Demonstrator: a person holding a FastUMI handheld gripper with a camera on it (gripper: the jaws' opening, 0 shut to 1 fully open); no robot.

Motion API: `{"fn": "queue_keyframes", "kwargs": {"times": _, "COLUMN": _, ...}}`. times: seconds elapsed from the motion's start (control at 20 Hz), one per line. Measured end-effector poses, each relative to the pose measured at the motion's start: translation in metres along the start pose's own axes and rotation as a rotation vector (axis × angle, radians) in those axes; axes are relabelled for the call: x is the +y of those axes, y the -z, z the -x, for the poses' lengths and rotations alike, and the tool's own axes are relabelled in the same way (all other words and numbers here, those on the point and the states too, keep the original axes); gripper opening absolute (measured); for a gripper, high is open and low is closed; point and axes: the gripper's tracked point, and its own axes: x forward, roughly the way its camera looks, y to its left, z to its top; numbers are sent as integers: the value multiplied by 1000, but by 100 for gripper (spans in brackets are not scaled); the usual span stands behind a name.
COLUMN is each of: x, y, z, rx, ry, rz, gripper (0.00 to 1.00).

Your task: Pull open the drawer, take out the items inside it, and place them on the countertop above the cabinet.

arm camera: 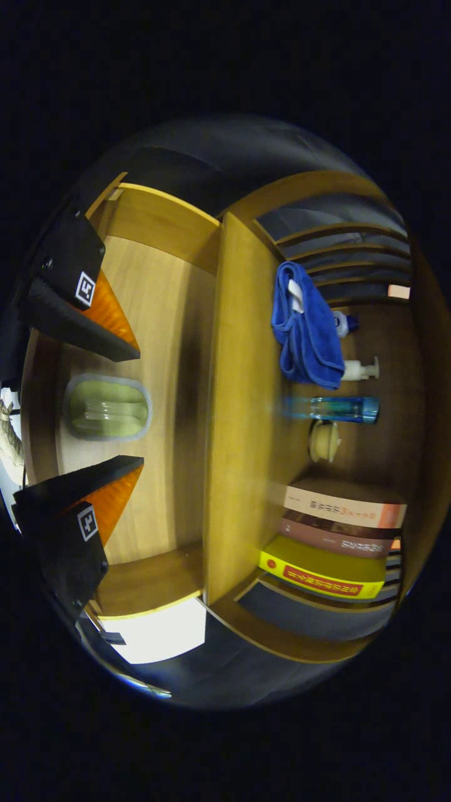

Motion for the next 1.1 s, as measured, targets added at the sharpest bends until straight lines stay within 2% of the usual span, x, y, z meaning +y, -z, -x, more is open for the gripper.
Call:
{"fn": "queue_keyframes", "kwargs": {"times": 0.1, "x": 0, "y": 12, "z": -12, "rx": 51, "ry": 0, "rz": -10, "gripper": 98}}
{"fn": "queue_keyframes", "kwargs": {"times": 0.35, "x": 8, "y": 32, "z": -29, "rx": 140, "ry": -14, "rz": -57, "gripper": 77}}
{"fn": "queue_keyframes", "kwargs": {"times": 0.5, "x": 9, "y": 41, "z": -34, "rx": 178, "ry": -15, "rz": -68, "gripper": 67}}
{"fn": "queue_keyframes", "kwargs": {"times": 0.8, "x": 4, "y": 47, "z": -41, "rx": 193, "ry": -6, "rz": -98, "gripper": 32}}
{"fn": "queue_keyframes", "kwargs": {"times": 1.1, "x": 2, "y": 38, "z": -29, "rx": 158, "ry": 2, "rz": -113, "gripper": 25}}
